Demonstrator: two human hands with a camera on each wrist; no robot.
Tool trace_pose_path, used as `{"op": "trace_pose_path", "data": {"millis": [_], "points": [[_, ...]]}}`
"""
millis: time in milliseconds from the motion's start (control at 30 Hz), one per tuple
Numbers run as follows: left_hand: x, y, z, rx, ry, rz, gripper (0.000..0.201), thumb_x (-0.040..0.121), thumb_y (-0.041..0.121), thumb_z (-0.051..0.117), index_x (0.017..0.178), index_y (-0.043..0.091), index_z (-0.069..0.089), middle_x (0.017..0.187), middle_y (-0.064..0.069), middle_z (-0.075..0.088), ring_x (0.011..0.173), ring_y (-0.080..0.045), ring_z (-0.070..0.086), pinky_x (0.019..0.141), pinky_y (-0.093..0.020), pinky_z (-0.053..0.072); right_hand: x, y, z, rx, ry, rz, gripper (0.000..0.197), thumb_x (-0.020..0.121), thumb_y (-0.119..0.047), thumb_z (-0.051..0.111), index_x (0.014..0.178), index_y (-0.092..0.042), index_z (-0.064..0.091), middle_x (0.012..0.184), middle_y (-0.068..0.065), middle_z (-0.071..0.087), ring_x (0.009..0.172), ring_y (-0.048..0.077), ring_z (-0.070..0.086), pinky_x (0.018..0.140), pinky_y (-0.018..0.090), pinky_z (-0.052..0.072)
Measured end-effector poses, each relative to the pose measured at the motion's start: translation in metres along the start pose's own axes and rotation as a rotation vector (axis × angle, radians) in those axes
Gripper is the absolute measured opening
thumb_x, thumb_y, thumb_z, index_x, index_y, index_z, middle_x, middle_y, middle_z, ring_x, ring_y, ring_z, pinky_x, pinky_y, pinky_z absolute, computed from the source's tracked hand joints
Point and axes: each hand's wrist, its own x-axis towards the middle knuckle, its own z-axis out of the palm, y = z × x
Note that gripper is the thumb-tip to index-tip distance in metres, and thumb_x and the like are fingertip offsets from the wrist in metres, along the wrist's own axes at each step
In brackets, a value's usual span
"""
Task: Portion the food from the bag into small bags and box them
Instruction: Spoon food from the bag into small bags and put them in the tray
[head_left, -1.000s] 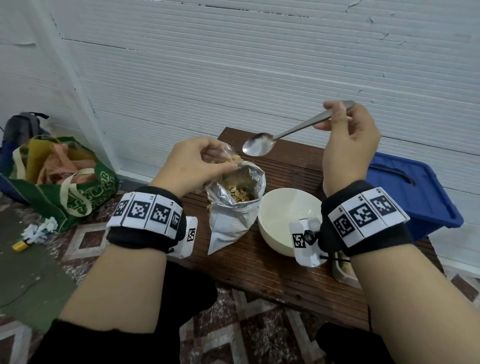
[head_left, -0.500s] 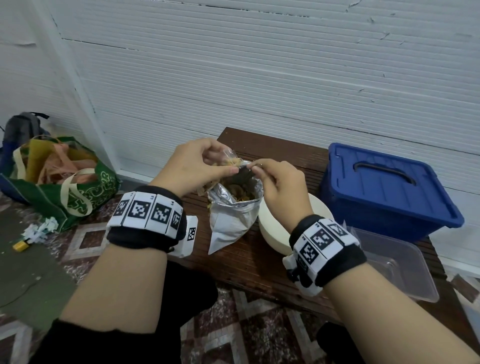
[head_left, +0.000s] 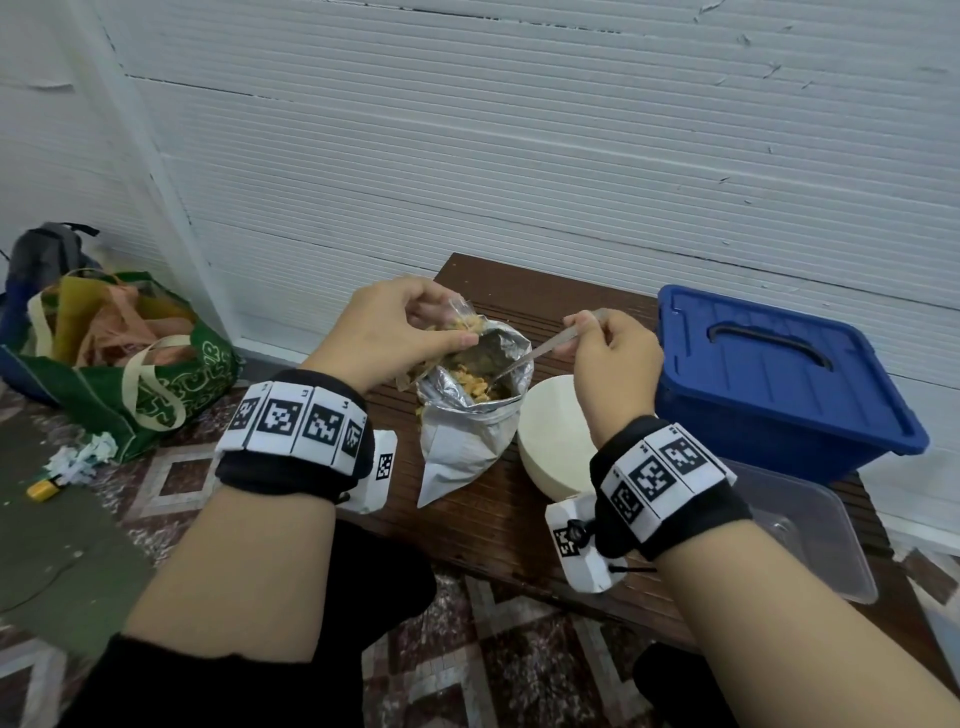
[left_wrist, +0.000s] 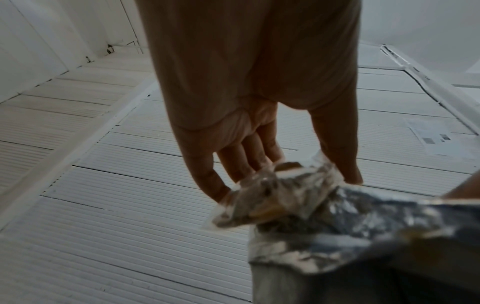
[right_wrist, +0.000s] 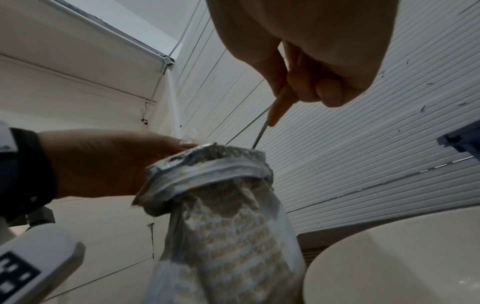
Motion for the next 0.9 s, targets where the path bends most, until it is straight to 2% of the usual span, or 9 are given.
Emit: {"op": "trace_pose_path", "data": {"millis": [100, 200, 300, 400, 533, 667, 767, 833, 900], "points": [[-0.001, 0.001, -0.001, -0.009, 0.011, 0.004, 0.037, 0.07, 0.031, 0.082, 0.096, 0.033, 0.055, 0.093, 0.014, 0.065, 0.088, 0.004, 0.06, 0.076, -0.01, 0.048, 0.005, -0.004, -0.006, -0.01, 0.06, 0.013, 0.025, 0.097, -0.014, 0.046, 0.091, -0.008, 0.069, 0.066, -0.01, 0.061, 0.057, -0.018, 0.051, 0.056, -0.001, 0.036], [-0.002, 0.001, -0.003, -0.002, 0.016, 0.003, 0.038, 0.069, 0.032, 0.082, 0.099, 0.031, 0.058, 0.094, 0.012, 0.067, 0.088, 0.002, 0.062, 0.076, -0.012, 0.049, 0.01, -0.009, -0.012, 0.0, 0.109, 0.029, 0.025, 0.097, -0.015, 0.046, 0.092, -0.008, 0.07, 0.068, -0.004, 0.065, 0.061, -0.009, 0.054, 0.057, -0.001, 0.037], [-0.002, 0.001, -0.005, 0.011, 0.024, 0.005, 0.041, 0.068, 0.032, 0.083, 0.103, 0.026, 0.062, 0.093, 0.013, 0.067, 0.087, 0.003, 0.062, 0.073, -0.01, 0.048, 0.017, -0.014, -0.021, 0.029, 0.155, 0.062, 0.027, 0.096, -0.013, 0.046, 0.09, -0.007, 0.071, 0.064, -0.007, 0.063, 0.063, -0.011, 0.055, 0.059, 0.001, 0.039], [-0.001, 0.001, -0.007, 0.032, 0.027, 0.014, 0.042, 0.068, 0.03, 0.083, 0.104, 0.024, 0.064, 0.09, 0.014, 0.066, 0.083, 0.005, 0.06, 0.071, -0.007, 0.048, 0.025, -0.021, -0.03, 0.048, 0.207, 0.092, 0.028, 0.094, -0.012, 0.045, 0.088, -0.006, 0.072, 0.057, -0.016, 0.06, 0.073, 0.0, 0.058, 0.072, 0.016, 0.047], [-0.002, 0.002, -0.007, 0.08, 0.003, 0.023, 0.04, 0.068, 0.03, 0.084, 0.102, 0.026, 0.065, 0.088, 0.017, 0.064, 0.079, 0.009, 0.058, 0.064, 0.0, 0.044, 0.033, -0.03, -0.036, 0.063, 0.226, 0.087, 0.029, 0.095, -0.013, 0.045, 0.088, -0.005, 0.073, 0.046, -0.02, 0.057, 0.061, -0.001, 0.053, 0.064, 0.016, 0.043], [-0.001, 0.004, -0.004, 0.102, -0.045, 0.019, 0.043, 0.068, 0.03, 0.084, 0.106, 0.025, 0.065, 0.091, 0.015, 0.065, 0.084, 0.006, 0.058, 0.068, -0.003, 0.044, 0.034, -0.037, -0.028, 0.04, 0.168, 0.035, 0.028, 0.095, -0.012, 0.046, 0.086, -0.004, 0.072, 0.063, -0.014, 0.06, 0.052, -0.016, 0.05, 0.05, 0.001, 0.035], [-0.001, 0.005, -0.001, 0.12, -0.072, 0.023, 0.046, 0.066, 0.032, 0.085, 0.107, 0.023, 0.067, 0.094, 0.014, 0.065, 0.087, 0.005, 0.059, 0.074, -0.009, 0.044, 0.033, -0.041, -0.02, 0.009, 0.122, 0.012, 0.029, 0.096, -0.013, 0.047, 0.084, -0.004, 0.072, 0.065, -0.015, 0.06, 0.053, -0.011, 0.051, 0.049, 0.002, 0.036], [0.0, 0.005, 0.0, 0.133, -0.08, 0.02, 0.046, 0.064, 0.035, 0.085, 0.106, 0.024, 0.068, 0.094, 0.015, 0.065, 0.087, 0.006, 0.058, 0.073, -0.008, 0.043, 0.033, -0.042, -0.016, -0.024, 0.09, 0.005, 0.031, 0.096, -0.014, 0.047, 0.082, -0.003, 0.072, 0.066, -0.017, 0.058, 0.056, -0.005, 0.051, 0.048, 0.002, 0.035], [0.0, 0.006, 0.002, 0.137, -0.079, 0.015, 0.044, 0.064, 0.036, 0.086, 0.104, 0.025, 0.069, 0.093, 0.016, 0.065, 0.085, 0.008, 0.057, 0.069, -0.005, 0.041, 0.033, -0.043, -0.013, -0.053, 0.058, -0.004, 0.032, 0.096, -0.014, 0.046, 0.081, -0.003, 0.072, 0.066, -0.019, 0.057, 0.058, -0.005, 0.05, 0.05, 0.001, 0.035]]}}
